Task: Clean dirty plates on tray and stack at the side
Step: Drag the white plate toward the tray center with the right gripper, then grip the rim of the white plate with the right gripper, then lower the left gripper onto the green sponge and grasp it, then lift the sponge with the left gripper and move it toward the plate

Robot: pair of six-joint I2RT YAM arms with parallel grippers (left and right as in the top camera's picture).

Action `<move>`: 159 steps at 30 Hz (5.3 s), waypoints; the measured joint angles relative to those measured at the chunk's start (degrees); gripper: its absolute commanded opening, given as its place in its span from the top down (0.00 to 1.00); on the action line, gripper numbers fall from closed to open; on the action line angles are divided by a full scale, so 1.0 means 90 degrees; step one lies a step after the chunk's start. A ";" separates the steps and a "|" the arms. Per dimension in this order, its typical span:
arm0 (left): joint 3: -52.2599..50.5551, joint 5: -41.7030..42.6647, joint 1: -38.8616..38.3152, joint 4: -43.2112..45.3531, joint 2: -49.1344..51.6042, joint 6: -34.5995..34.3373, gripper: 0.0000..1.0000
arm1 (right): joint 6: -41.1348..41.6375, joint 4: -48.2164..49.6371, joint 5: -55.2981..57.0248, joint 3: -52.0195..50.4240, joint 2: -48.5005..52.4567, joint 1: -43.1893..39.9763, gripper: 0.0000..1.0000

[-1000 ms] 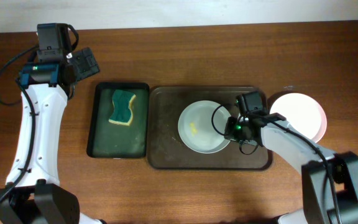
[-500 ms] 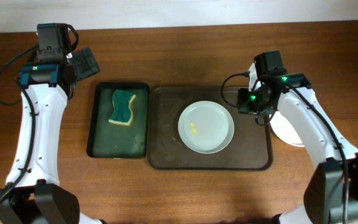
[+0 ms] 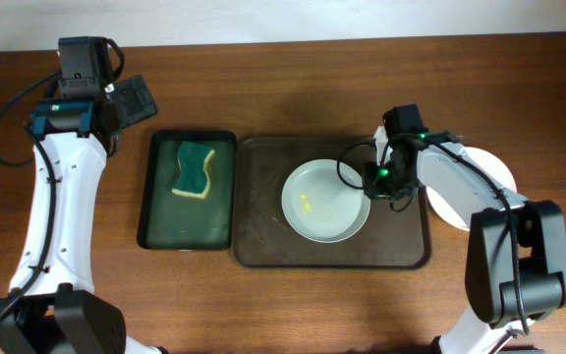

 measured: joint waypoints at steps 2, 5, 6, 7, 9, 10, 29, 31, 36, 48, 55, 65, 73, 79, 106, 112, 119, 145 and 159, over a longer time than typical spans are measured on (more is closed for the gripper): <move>0.0000 0.0000 0.0000 0.0000 0.0000 0.0000 0.01 | -0.0070 0.0058 -0.0017 -0.0019 0.0000 0.0066 0.79; 0.0000 0.0000 0.0000 0.0000 0.0000 0.0000 0.01 | -0.0117 0.0202 -0.0029 -0.0058 0.0002 0.0112 0.80; 0.0000 0.0000 0.0000 0.0000 0.0000 0.0000 0.01 | -0.0119 0.0284 -0.0029 -0.0085 0.0005 0.0114 0.81; 0.0000 0.0000 0.0000 0.0000 0.0000 0.0000 0.01 | -0.0126 0.0393 -0.0029 -0.0134 0.0005 0.0114 0.84; 0.0000 0.0000 0.0000 0.0000 0.0000 0.0000 0.01 | -0.0151 0.0624 -0.0024 -0.0289 0.0005 0.0114 0.96; 0.0000 0.0000 0.0000 0.0000 0.0000 0.0000 0.01 | -0.0146 0.0682 -0.0024 -0.0362 0.0005 0.0114 0.96; 0.0000 -0.0002 0.0000 -0.0005 0.0000 0.0000 0.01 | 0.0855 0.0500 -0.0495 -0.0189 0.0007 -0.0119 0.57; 0.0000 -0.0002 0.0000 0.0000 0.0000 0.0000 0.01 | 0.0690 0.0194 -0.0505 0.0078 0.0007 -0.0250 0.55; 0.0000 0.0000 0.0000 0.0000 0.0000 0.0000 0.01 | 0.0012 0.0168 -0.0503 0.0325 0.0010 -0.0304 0.57; 0.0000 0.0000 0.0000 0.0000 0.0000 0.0000 0.01 | -0.0481 0.0508 0.0010 0.0325 0.0435 0.0078 0.81; 0.0000 0.0000 0.0000 0.0000 0.0000 0.0000 0.01 | -0.0495 0.0551 0.0053 0.0325 0.0459 0.0078 0.95; 0.0000 0.0000 0.0000 0.0000 0.0000 0.0000 0.01 | -0.0228 0.0729 0.0073 0.0248 0.0478 0.0078 0.86; 0.0000 0.0000 0.0000 0.0000 0.0000 0.0000 0.01 | -0.0036 0.0729 0.0068 0.0248 0.0508 0.0078 0.96; 0.0000 0.0000 0.0000 0.0000 0.0000 0.0000 0.01 | -0.0036 0.0729 0.0051 0.0248 0.0508 0.0078 0.96; -0.1241 0.1071 -0.0729 -0.0690 0.0325 0.0724 0.08 | -0.0034 0.0697 0.0002 0.0248 0.0508 0.0078 0.96; -0.1299 0.1365 -0.0967 -0.0109 0.1088 0.1642 0.12 | -0.0034 0.0697 0.0000 0.0248 0.0508 0.0078 0.96; -0.1299 0.1331 -0.0967 0.0546 0.1433 0.1909 0.25 | -0.0032 0.0697 0.0000 0.0248 0.0508 0.0078 0.96; -0.1328 0.1141 -0.0967 0.1027 0.2246 0.1923 0.49 | -0.0032 0.0697 -0.0002 0.0248 0.0508 0.0078 0.96; -0.1406 0.1117 -0.0959 0.0452 0.1394 0.1851 1.00 | -0.0032 0.0697 -0.0002 0.0248 0.0508 0.0078 0.96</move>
